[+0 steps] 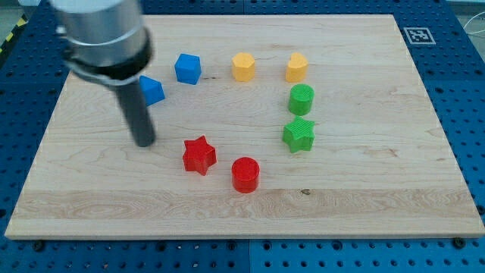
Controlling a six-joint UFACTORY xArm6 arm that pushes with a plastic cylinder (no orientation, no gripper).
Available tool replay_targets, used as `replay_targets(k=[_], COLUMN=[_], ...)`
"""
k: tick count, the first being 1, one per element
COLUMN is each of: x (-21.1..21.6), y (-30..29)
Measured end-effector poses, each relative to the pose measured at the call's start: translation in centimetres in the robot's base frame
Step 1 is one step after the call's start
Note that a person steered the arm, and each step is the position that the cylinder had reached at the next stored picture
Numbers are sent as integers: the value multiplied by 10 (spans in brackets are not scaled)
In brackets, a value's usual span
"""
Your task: Push the blue triangle slightly down
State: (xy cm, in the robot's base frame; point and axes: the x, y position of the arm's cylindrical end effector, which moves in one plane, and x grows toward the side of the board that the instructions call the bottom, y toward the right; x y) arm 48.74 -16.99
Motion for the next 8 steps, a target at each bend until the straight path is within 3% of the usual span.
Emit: replay_targets(k=[1, 3, 5, 8], x=[-31, -122, -117, -95], y=[-44, -51, 20, 16])
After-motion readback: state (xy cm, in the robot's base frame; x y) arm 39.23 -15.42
